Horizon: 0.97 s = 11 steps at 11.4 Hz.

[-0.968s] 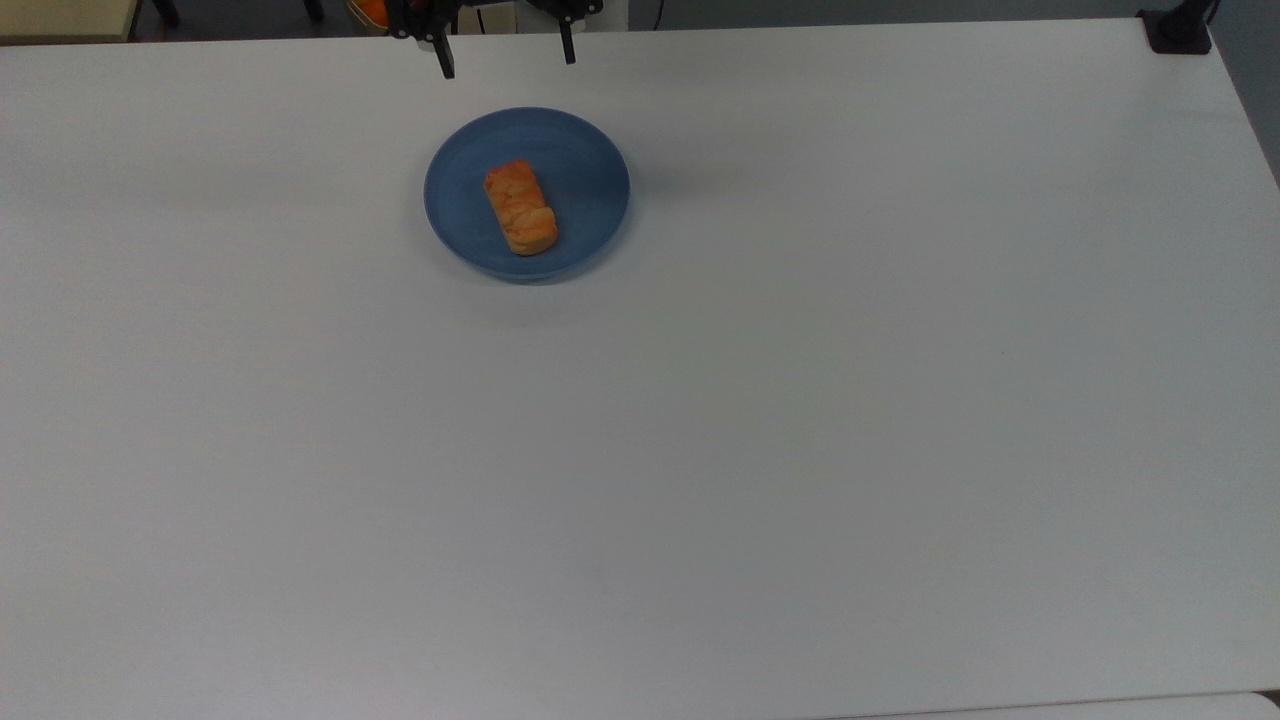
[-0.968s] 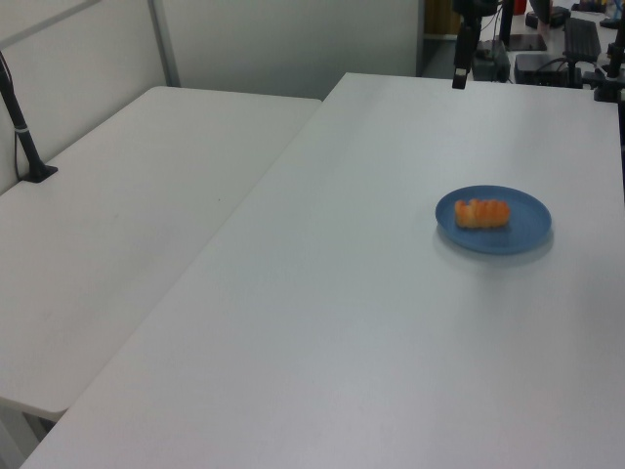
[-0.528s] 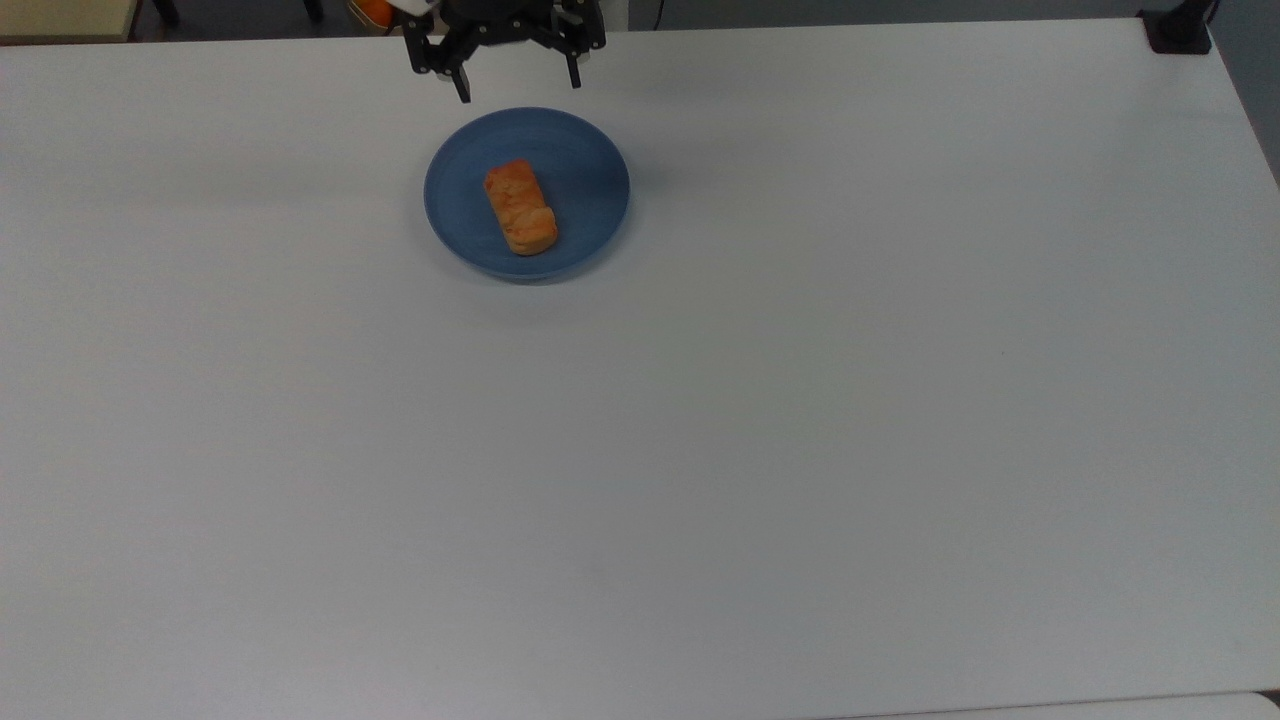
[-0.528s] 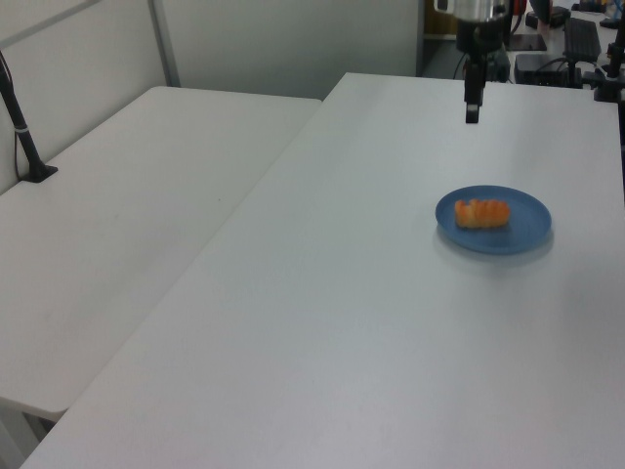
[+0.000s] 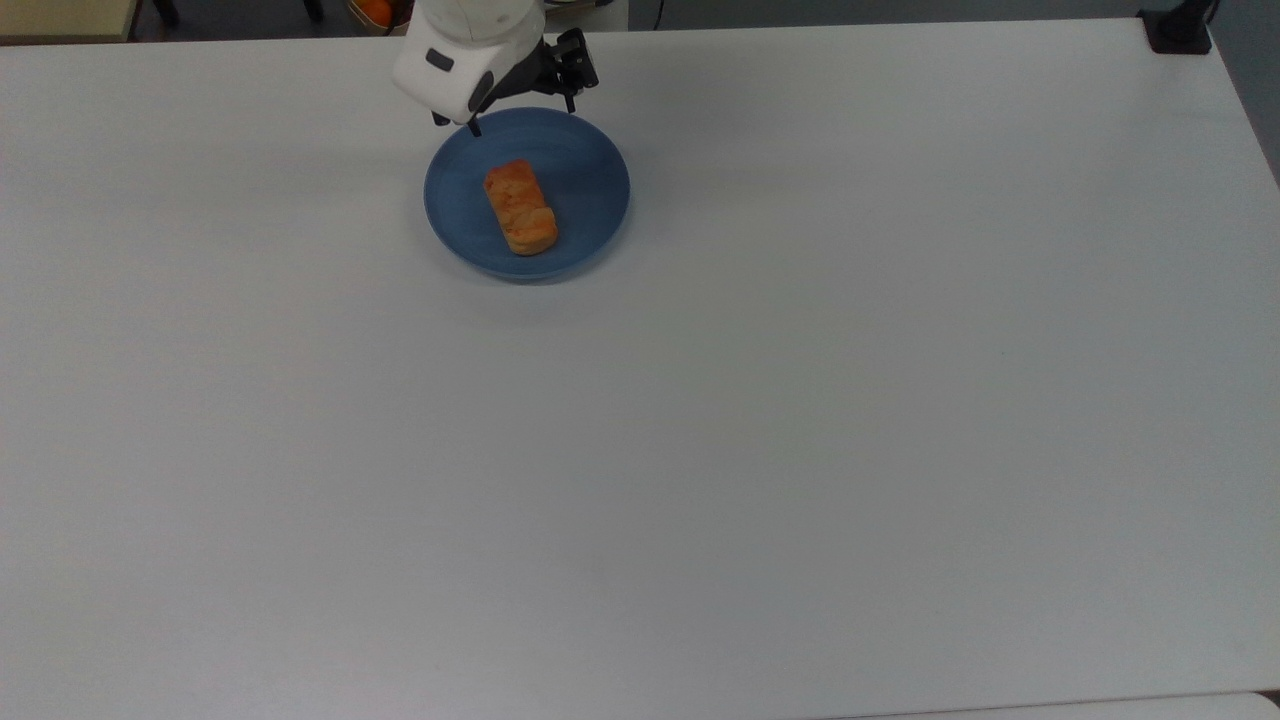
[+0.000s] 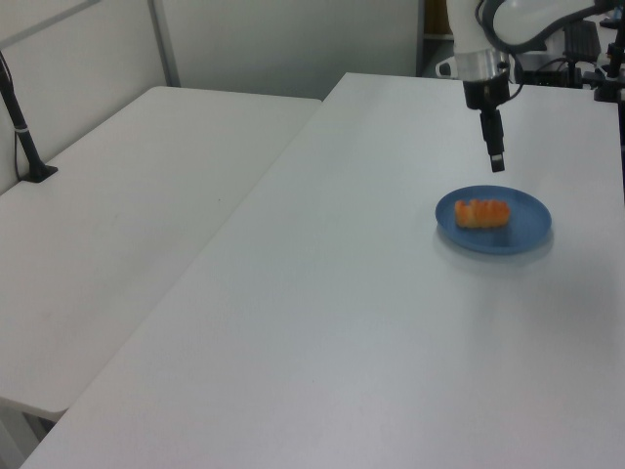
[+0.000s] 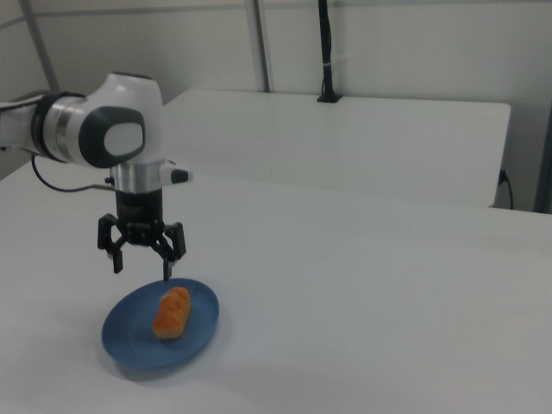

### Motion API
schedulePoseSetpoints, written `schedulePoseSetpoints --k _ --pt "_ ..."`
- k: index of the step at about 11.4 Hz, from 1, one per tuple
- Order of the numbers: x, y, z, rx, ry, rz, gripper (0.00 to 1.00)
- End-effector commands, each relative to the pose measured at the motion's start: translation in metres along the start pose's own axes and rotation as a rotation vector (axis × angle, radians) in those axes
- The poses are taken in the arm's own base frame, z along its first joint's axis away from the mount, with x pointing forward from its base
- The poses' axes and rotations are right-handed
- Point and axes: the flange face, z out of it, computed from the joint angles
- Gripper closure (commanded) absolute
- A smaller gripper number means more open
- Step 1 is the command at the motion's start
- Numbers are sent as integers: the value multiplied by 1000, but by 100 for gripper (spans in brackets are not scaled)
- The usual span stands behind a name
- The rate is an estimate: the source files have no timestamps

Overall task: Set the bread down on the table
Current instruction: 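Lower the open gripper over the orange bread roll on the plate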

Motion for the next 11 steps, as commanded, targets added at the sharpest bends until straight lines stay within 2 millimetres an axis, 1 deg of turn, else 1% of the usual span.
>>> schedulePoseSetpoints --k 1,3,5,9,10,11 --pt "2 2 42 -49 -26 -66 0" --pt "4 2 60 -78 -10 -80 0" --pt "7 3 75 -95 48 -71 0" --pt "7 3 108 -168 101 -116 0" --pt "7 4 111 -185 95 -129 3" --pt "8 5 112 -198 94 -138 10"
